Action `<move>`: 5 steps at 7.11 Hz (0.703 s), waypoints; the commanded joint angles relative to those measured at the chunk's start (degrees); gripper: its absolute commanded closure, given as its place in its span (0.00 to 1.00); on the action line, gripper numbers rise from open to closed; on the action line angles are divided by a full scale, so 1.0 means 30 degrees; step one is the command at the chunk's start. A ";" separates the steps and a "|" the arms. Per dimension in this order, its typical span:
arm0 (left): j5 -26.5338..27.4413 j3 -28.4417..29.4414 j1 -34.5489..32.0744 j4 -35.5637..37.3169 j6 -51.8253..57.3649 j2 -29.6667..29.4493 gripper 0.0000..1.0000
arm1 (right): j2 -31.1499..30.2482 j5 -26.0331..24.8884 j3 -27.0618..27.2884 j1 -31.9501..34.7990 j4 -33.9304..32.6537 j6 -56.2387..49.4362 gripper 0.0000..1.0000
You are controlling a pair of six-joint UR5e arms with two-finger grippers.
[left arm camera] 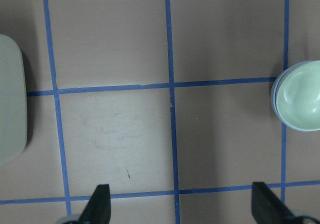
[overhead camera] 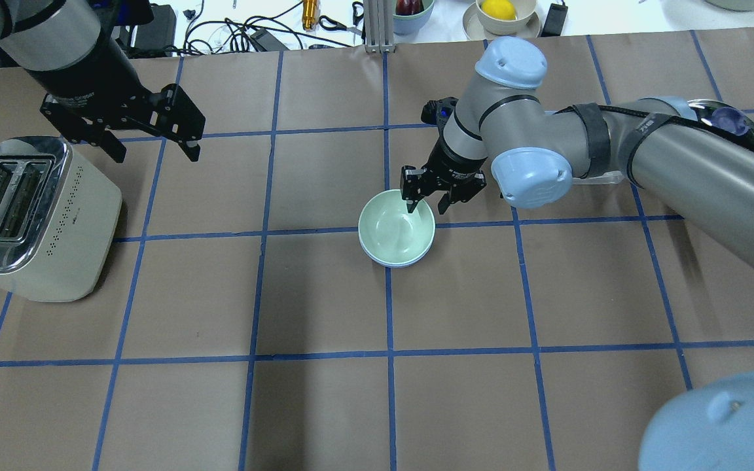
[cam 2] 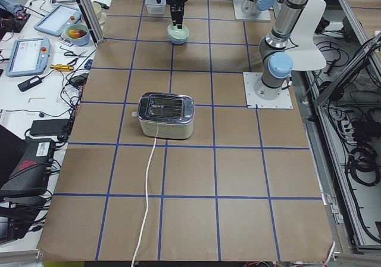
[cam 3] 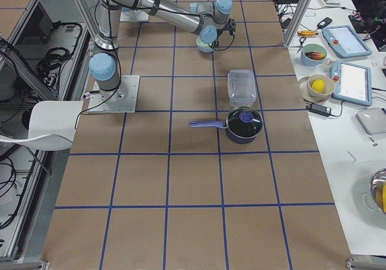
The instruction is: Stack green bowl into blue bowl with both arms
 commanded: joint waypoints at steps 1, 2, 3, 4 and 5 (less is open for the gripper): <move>0.0552 -0.0199 -0.0129 -0.0752 0.0121 0.0737 0.00 | -0.1356 -0.2173 -0.1465 -0.1344 0.3041 -0.0029 0.00; 0.0841 -0.0404 -0.0130 -0.0811 0.0149 0.0971 0.00 | -0.2555 -0.3256 -0.2025 -0.2193 0.4748 -0.0145 0.00; 0.0815 -0.0610 -0.0130 -0.0550 0.0120 0.1061 0.00 | -0.3698 -0.5181 -0.1943 -0.2868 0.6389 -0.0436 0.00; 0.0873 -0.0612 -0.0130 -0.0461 0.0120 0.1062 0.00 | -0.4782 -0.5925 -0.2059 -0.3368 0.8088 -0.0903 0.00; 0.0845 -0.0467 -0.0130 -0.0460 -0.0228 0.0829 0.00 | -0.6243 -0.5903 -0.2089 -0.3460 0.8453 -0.0879 0.00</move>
